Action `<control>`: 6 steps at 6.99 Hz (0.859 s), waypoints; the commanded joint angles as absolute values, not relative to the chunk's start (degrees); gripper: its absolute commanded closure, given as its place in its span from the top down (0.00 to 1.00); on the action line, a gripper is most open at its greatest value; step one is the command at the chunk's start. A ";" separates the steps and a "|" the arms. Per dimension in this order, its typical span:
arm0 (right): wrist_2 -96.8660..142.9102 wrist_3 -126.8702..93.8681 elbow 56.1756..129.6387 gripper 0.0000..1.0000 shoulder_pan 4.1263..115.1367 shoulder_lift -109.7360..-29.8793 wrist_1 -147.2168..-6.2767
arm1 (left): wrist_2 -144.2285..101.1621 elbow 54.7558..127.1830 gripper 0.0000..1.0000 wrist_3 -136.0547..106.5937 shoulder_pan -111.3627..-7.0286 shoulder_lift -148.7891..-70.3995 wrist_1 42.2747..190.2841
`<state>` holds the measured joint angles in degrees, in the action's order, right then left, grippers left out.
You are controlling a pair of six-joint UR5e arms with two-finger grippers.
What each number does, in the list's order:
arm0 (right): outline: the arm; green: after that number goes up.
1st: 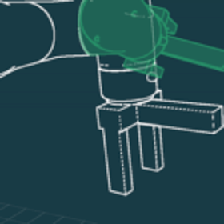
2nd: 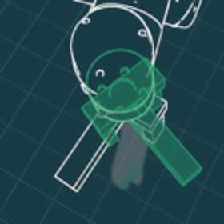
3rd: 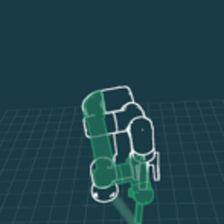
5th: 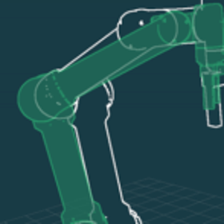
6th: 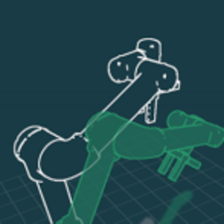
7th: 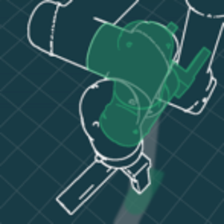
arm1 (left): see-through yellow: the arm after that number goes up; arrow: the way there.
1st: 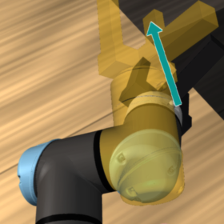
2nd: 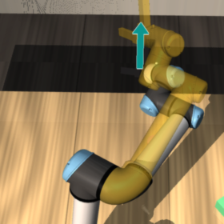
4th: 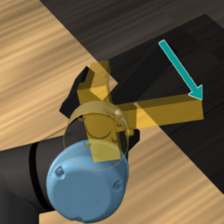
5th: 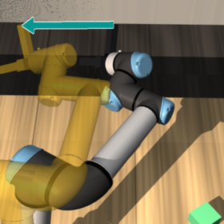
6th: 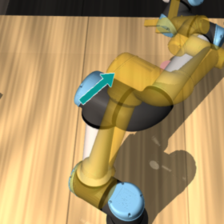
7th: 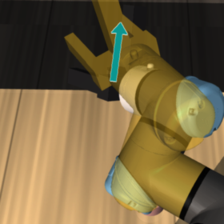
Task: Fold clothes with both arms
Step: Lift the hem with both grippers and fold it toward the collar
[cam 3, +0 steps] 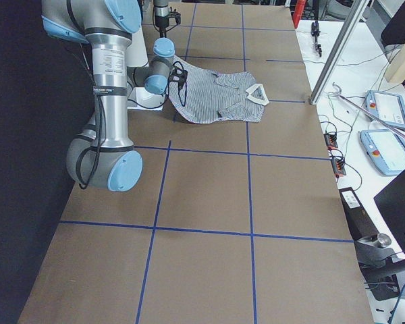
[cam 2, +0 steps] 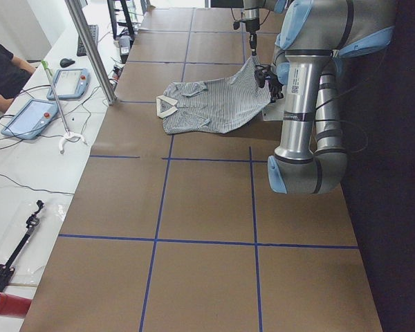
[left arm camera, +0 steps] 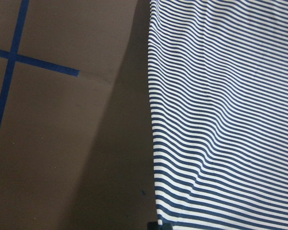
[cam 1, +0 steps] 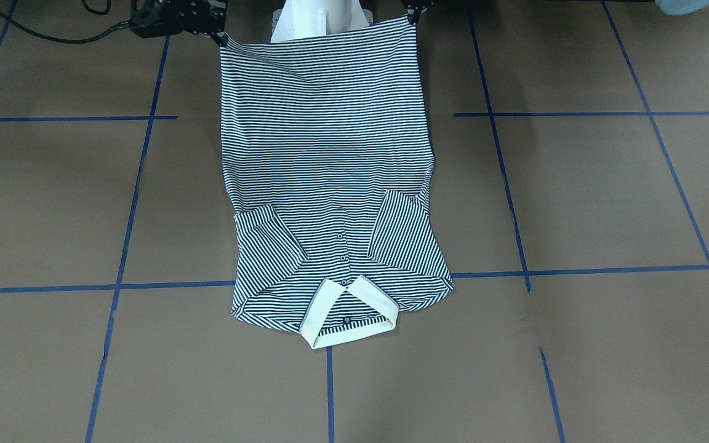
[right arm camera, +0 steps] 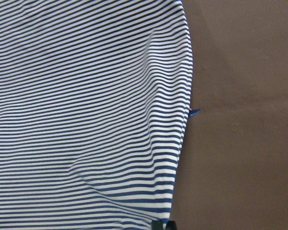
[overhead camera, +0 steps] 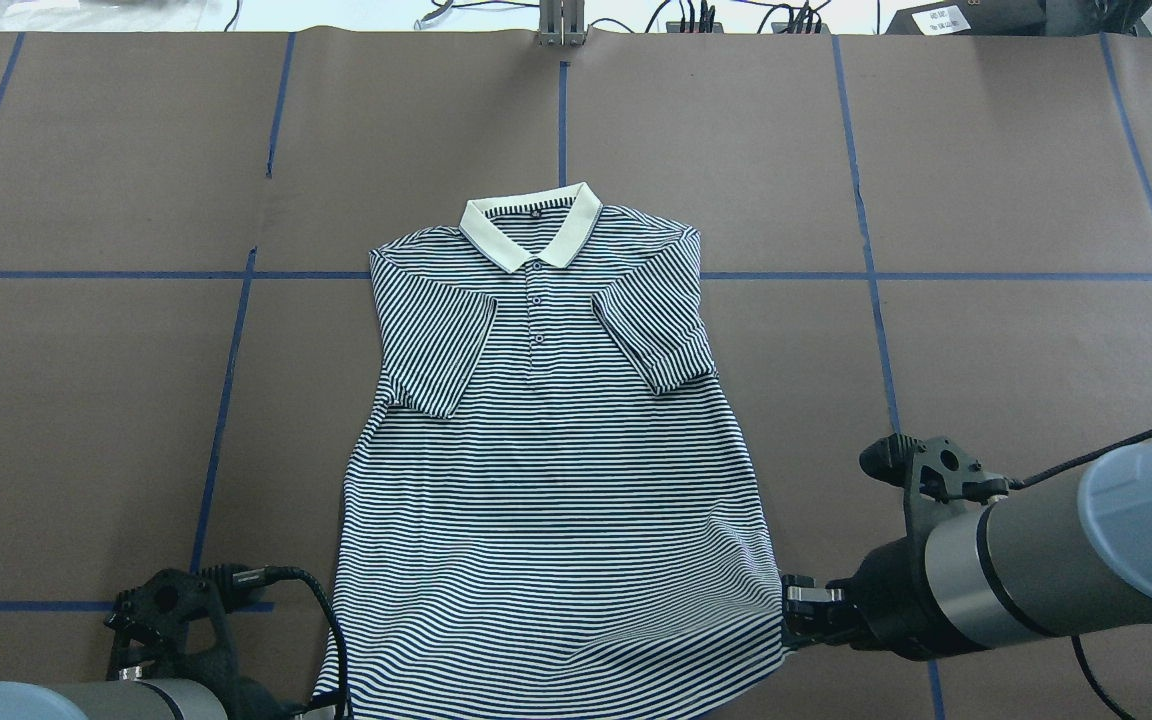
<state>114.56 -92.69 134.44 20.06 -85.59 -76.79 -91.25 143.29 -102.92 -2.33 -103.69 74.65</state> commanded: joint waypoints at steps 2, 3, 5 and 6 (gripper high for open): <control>114.52 -77.39 126.85 0.00 32.30 -79.91 -76.64 | -91.49 137.41 0.00 -89.34 -16.57 -106.94 75.15; 114.70 -76.47 121.87 0.00 35.56 -75.46 -76.64 | -91.49 134.59 0.00 -87.03 -19.66 -108.44 75.23; 116.18 -72.19 114.55 0.00 39.97 -70.50 -76.64 | -93.85 127.04 0.00 -79.94 -27.82 -112.57 76.80; 116.54 -71.90 111.74 0.00 41.47 -68.40 -76.64 | -93.95 122.65 0.00 -77.98 -30.56 -112.67 81.08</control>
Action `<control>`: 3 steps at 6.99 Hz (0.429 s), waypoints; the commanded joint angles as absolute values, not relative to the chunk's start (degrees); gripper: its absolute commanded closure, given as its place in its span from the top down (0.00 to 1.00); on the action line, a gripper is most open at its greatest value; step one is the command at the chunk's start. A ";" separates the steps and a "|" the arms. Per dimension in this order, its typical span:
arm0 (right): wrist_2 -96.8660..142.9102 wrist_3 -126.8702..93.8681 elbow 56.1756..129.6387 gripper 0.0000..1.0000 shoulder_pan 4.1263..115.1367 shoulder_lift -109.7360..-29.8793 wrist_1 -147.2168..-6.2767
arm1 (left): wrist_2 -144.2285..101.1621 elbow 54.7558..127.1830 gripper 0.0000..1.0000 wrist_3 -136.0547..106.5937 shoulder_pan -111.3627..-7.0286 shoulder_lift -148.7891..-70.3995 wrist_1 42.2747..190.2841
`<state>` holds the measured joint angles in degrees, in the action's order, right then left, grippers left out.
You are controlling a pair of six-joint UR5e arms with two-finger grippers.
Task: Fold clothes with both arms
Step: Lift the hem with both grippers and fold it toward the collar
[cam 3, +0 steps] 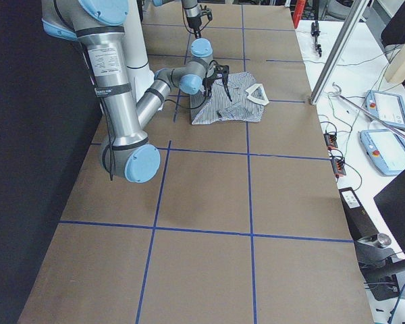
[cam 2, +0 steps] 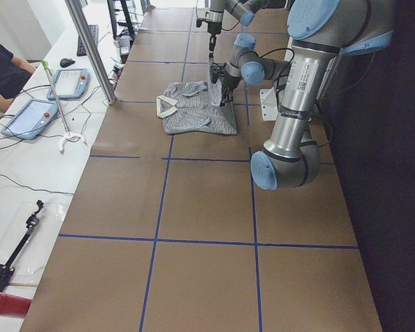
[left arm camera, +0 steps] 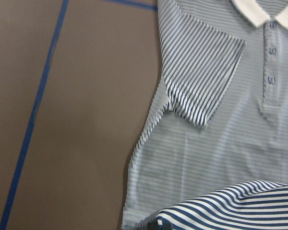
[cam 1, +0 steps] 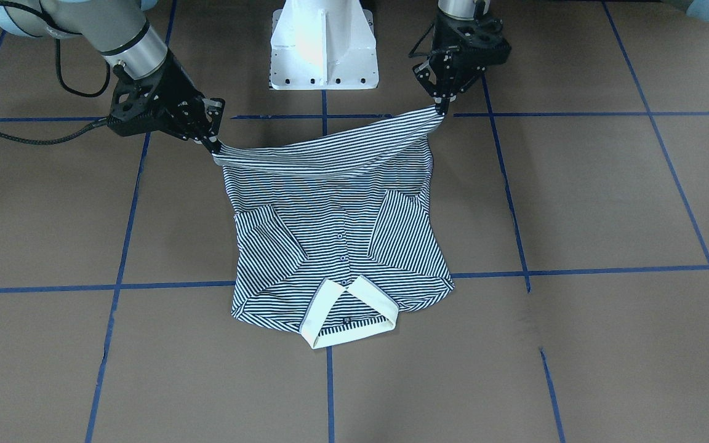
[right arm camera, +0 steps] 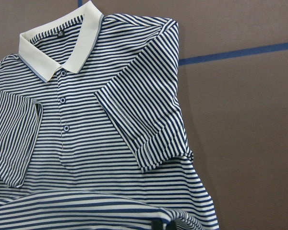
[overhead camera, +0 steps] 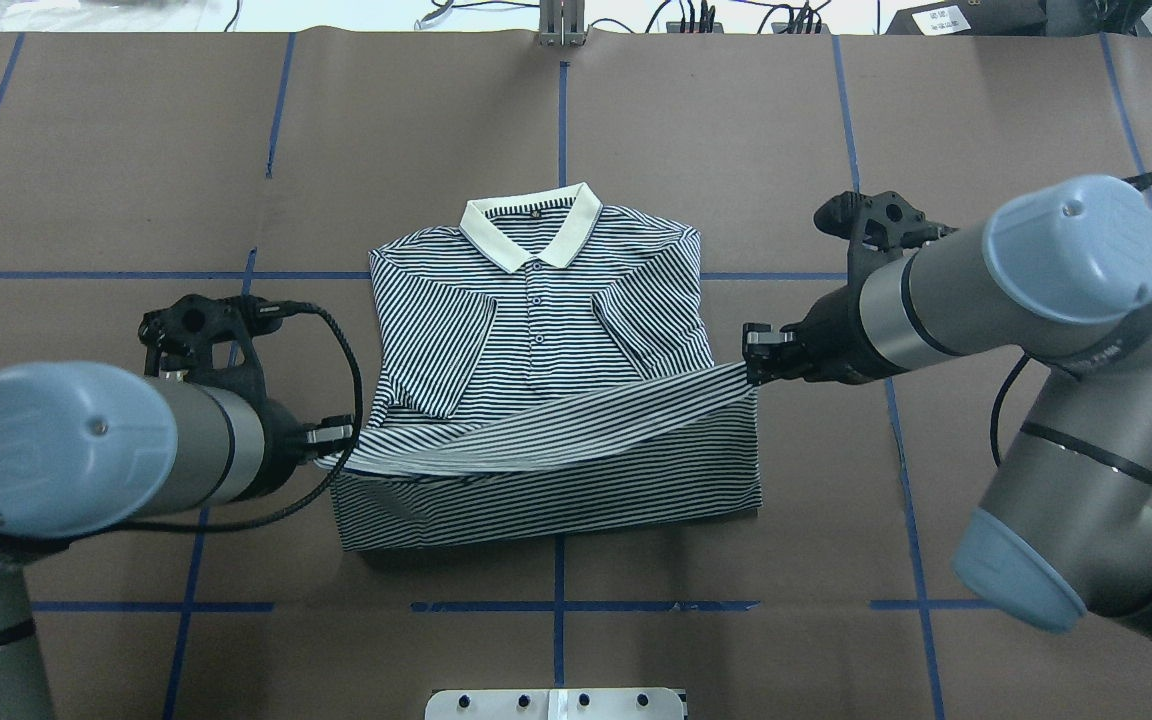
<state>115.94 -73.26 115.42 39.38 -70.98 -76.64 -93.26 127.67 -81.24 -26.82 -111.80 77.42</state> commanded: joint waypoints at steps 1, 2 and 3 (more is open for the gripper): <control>116.54 -71.89 107.45 0.00 42.70 -64.81 -76.64 | -93.96 118.17 0.00 -76.13 -32.85 -112.76 85.47; 116.63 -71.81 102.36 0.00 44.54 -61.99 -75.51 | -93.96 113.51 0.00 -75.33 -33.83 -112.76 90.56; 116.63 -71.81 94.82 0.00 46.04 -59.44 -70.02 | -93.96 107.90 0.00 -75.15 -35.23 -113.37 96.18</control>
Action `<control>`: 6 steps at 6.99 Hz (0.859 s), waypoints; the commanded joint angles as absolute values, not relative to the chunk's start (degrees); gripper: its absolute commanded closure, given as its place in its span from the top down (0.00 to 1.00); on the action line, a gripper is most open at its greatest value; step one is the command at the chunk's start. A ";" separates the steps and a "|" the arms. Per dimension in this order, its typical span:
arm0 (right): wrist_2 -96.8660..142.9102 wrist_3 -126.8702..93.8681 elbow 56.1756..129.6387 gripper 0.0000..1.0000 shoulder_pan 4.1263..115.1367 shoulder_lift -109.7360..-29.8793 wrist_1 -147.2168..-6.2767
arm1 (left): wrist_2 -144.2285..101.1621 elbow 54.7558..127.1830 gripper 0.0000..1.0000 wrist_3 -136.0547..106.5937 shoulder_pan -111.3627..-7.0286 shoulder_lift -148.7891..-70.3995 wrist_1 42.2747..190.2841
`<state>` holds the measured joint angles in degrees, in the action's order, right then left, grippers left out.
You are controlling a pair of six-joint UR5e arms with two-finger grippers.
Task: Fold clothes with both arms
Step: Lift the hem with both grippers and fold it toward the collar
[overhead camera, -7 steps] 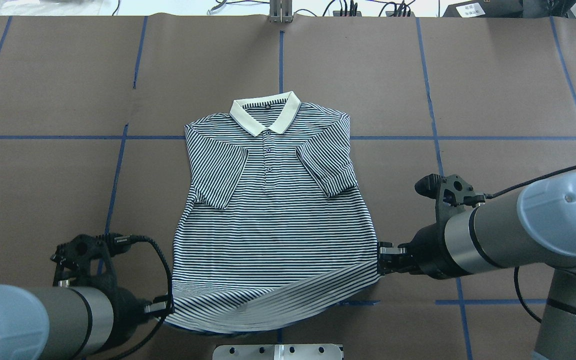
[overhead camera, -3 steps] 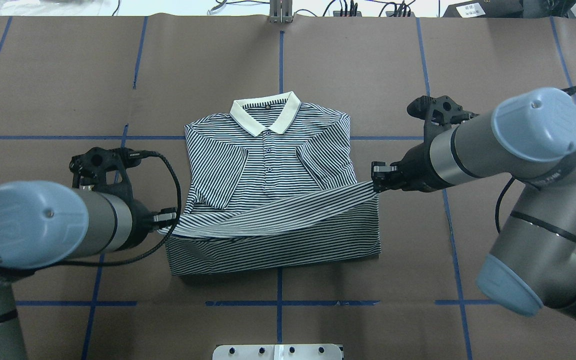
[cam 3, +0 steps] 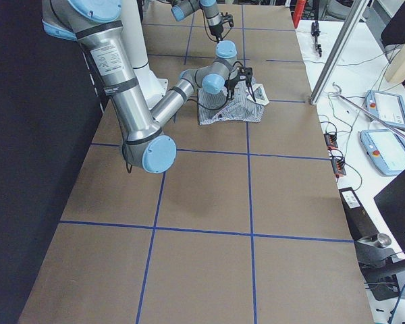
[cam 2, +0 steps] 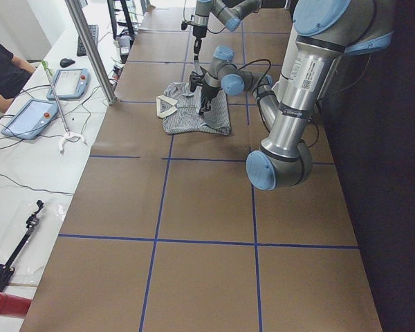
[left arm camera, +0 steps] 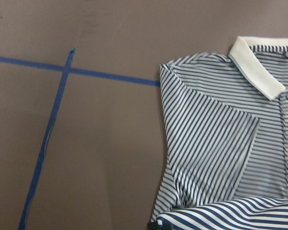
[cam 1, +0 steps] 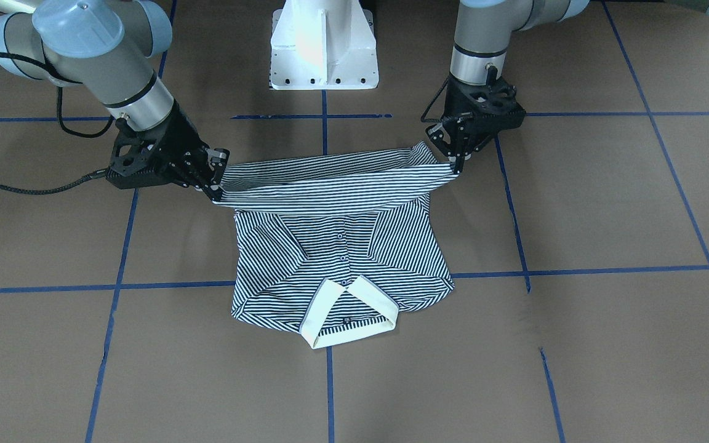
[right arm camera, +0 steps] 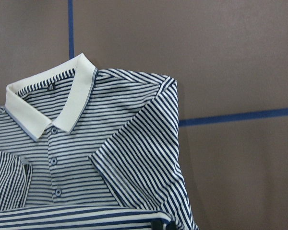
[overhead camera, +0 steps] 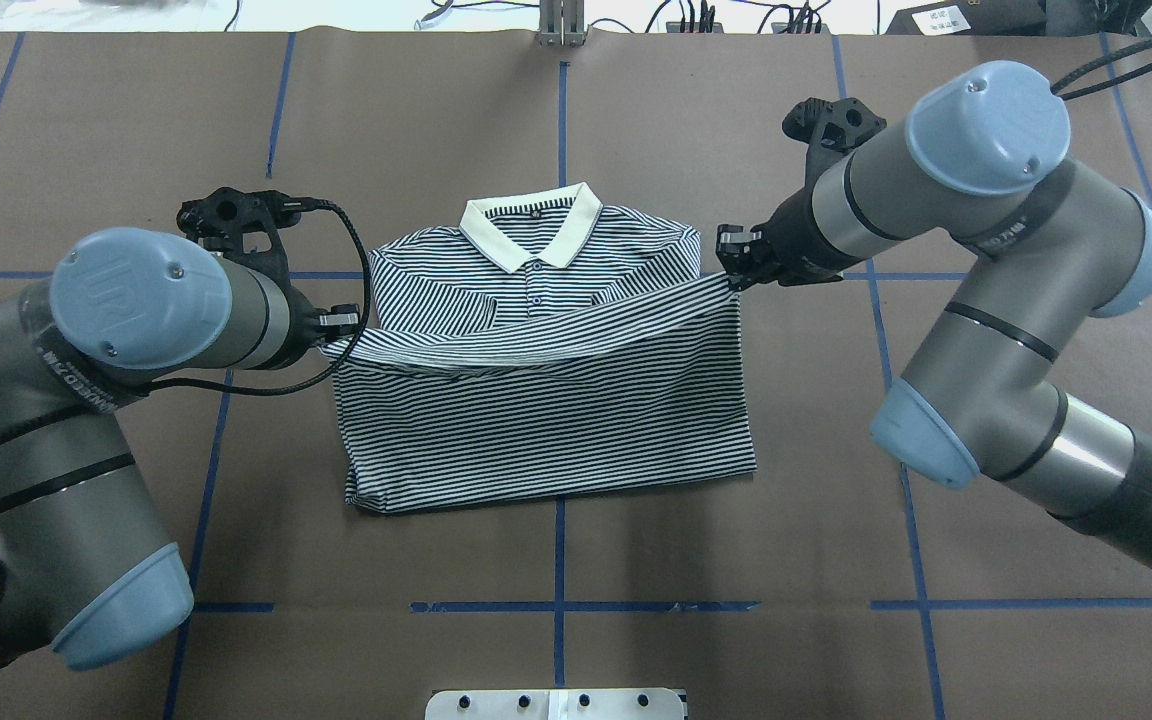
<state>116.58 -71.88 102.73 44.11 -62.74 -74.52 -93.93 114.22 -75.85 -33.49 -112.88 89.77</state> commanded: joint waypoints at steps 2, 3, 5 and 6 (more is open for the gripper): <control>116.54 -71.81 83.89 0.00 46.93 -56.61 -62.17 | -93.96 101.89 0.00 -73.30 -37.52 -114.17 101.32; 116.54 -71.81 81.59 0.00 47.19 -55.47 -61.62 | -93.96 99.60 0.00 -73.30 -37.70 -114.17 103.08; 116.46 -71.81 78.42 0.00 47.90 -53.72 -61.61 | -93.87 97.22 0.00 -73.30 -38.14 -115.30 103.71; 116.46 -71.81 75.79 0.00 48.07 -51.18 -61.61 | -94.04 95.38 0.00 -73.56 -39.36 -118.10 103.54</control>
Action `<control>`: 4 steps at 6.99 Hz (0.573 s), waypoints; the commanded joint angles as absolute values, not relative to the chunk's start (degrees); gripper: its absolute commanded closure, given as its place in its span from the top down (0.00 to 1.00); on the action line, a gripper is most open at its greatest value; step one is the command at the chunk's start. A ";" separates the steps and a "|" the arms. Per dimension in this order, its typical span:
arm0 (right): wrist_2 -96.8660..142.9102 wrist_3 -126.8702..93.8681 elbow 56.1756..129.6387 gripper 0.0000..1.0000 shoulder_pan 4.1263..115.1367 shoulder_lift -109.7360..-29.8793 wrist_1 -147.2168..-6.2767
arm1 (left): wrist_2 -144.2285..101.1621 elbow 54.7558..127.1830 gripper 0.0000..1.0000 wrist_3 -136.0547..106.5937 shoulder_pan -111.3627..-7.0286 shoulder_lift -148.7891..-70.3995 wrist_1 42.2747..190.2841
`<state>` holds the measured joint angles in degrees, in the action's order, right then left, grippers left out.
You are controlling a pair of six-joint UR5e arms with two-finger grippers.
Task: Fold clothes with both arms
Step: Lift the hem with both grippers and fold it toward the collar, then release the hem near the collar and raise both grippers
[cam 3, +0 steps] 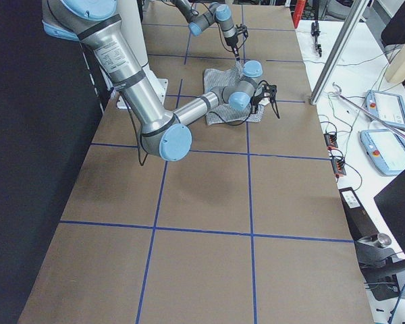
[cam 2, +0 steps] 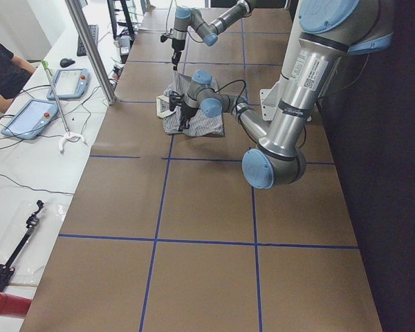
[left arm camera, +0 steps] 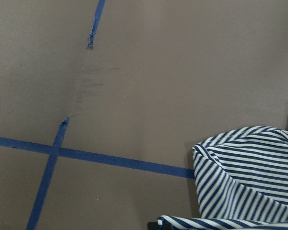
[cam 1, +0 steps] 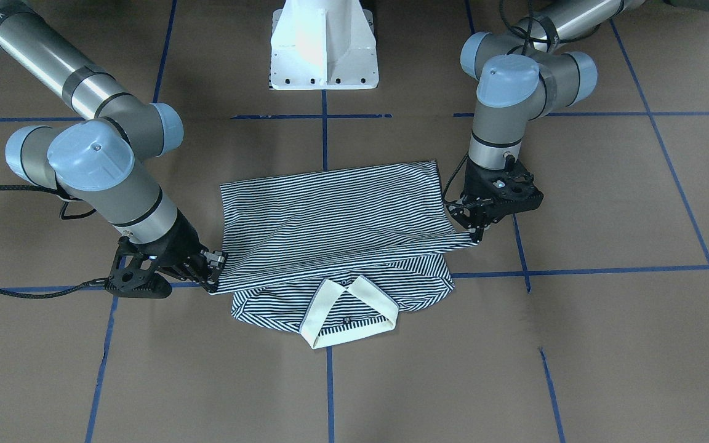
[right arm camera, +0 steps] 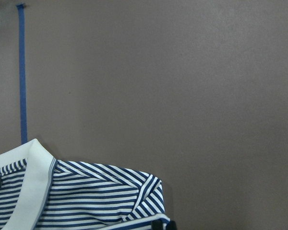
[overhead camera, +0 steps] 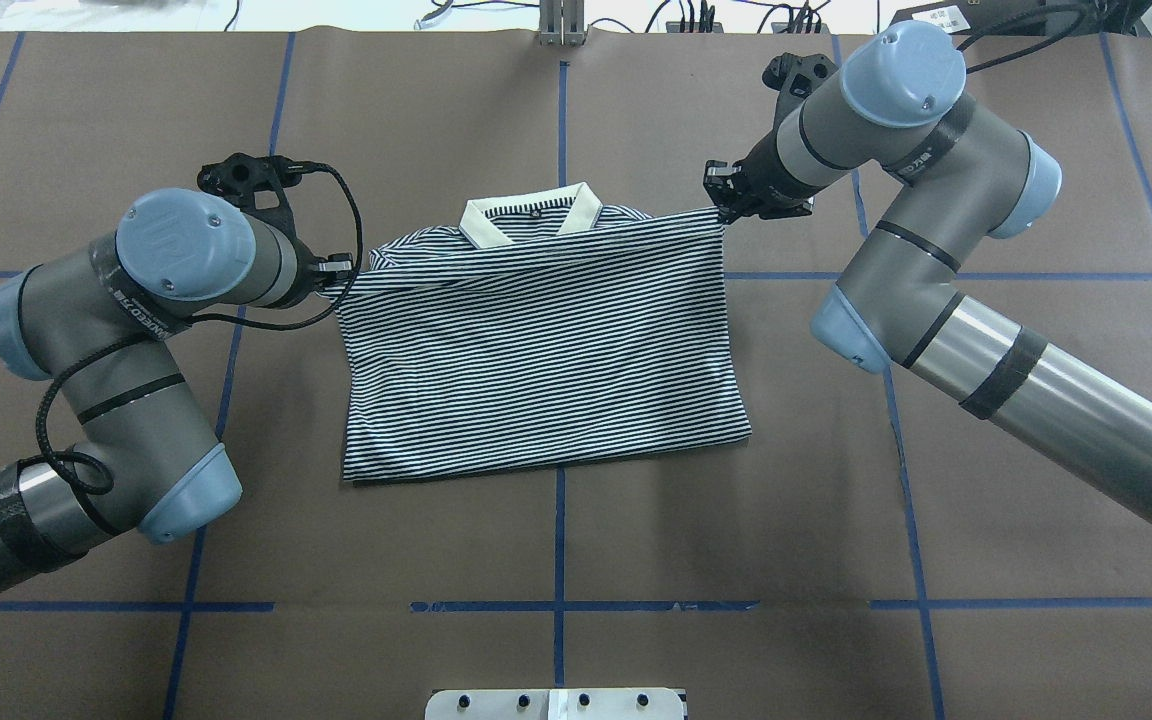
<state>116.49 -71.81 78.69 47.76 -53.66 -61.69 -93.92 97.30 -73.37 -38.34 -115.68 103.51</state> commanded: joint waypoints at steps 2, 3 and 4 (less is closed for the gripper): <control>116.28 -71.72 72.87 0.00 48.08 -49.13 -61.61 | -93.96 92.21 0.00 -73.65 -40.25 -120.14 103.71; 116.19 -71.63 72.25 0.00 48.08 -49.13 -61.52 | -93.96 91.68 0.00 -73.65 -40.25 -120.41 103.80; 116.19 -71.63 71.99 0.00 48.08 -49.13 -61.61 | -93.96 91.67 0.00 -73.65 -40.25 -120.41 103.80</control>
<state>116.24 -71.67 72.56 48.07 -49.25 -61.57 -93.96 92.08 -73.65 -40.20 -120.17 103.76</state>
